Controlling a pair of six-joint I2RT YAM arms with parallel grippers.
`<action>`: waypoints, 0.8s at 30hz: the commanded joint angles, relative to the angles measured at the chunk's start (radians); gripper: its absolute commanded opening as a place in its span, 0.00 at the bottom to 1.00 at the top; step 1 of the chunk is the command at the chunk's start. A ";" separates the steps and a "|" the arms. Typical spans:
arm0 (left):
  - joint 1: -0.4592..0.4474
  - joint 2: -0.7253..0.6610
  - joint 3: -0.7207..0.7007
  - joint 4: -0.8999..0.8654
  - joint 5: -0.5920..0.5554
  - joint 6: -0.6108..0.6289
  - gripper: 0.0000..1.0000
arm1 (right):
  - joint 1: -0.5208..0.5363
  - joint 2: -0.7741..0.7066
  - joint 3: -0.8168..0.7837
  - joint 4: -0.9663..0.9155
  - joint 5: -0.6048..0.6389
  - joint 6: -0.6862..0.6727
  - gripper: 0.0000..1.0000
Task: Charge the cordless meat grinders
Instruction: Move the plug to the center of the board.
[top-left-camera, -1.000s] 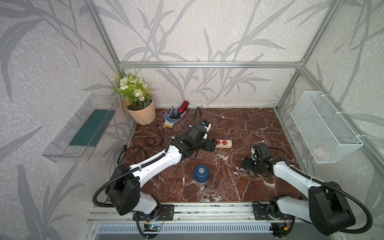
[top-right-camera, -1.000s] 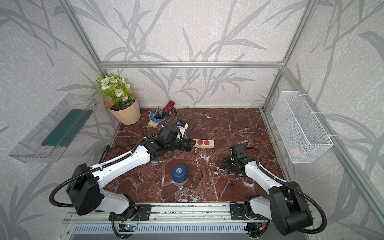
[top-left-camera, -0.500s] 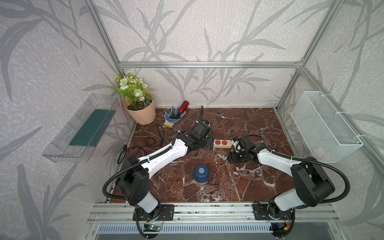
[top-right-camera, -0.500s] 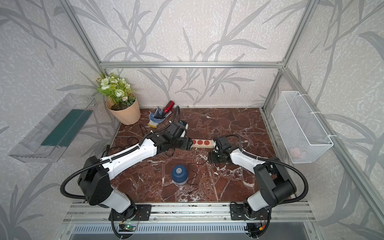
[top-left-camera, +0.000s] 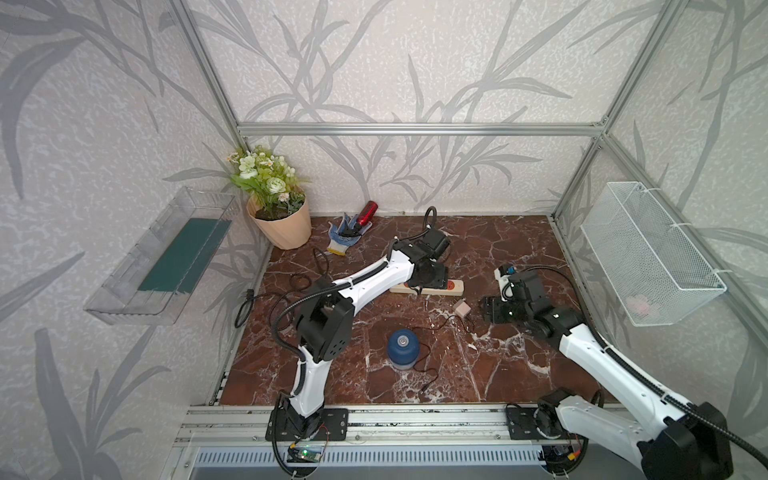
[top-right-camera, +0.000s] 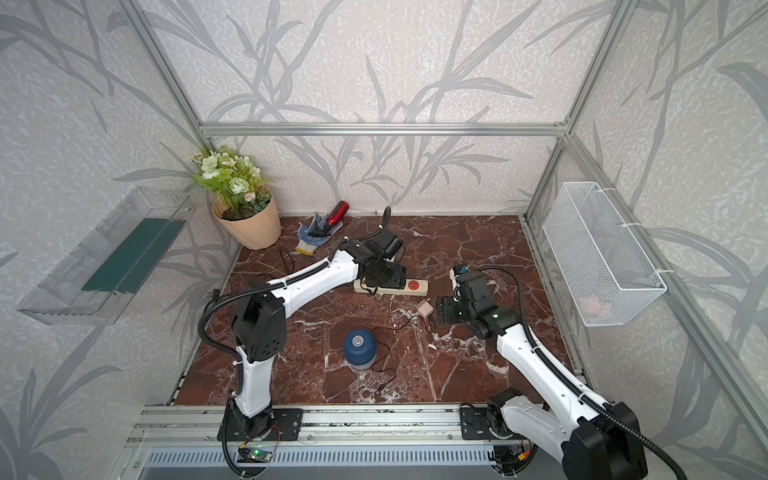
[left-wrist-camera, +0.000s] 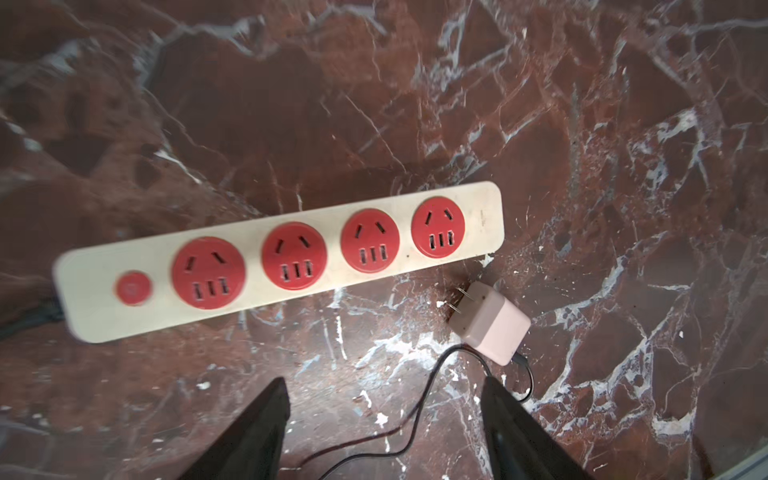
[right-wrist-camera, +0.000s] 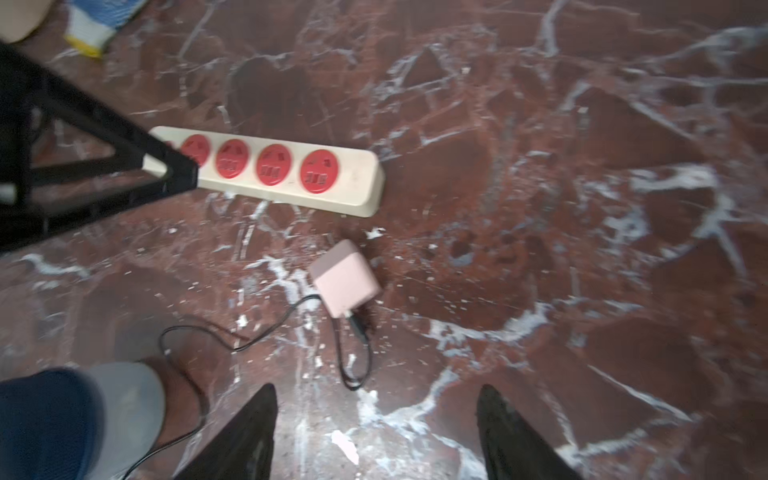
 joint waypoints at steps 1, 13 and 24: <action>-0.052 0.021 0.019 -0.076 0.031 -0.120 0.75 | -0.009 -0.001 -0.008 -0.062 0.073 0.007 0.75; -0.126 0.143 0.064 0.021 0.079 -0.373 0.80 | -0.065 -0.073 -0.145 0.087 0.024 0.034 0.75; -0.105 0.283 0.257 -0.066 0.029 -0.471 0.81 | -0.085 -0.104 -0.188 0.169 -0.033 0.005 0.74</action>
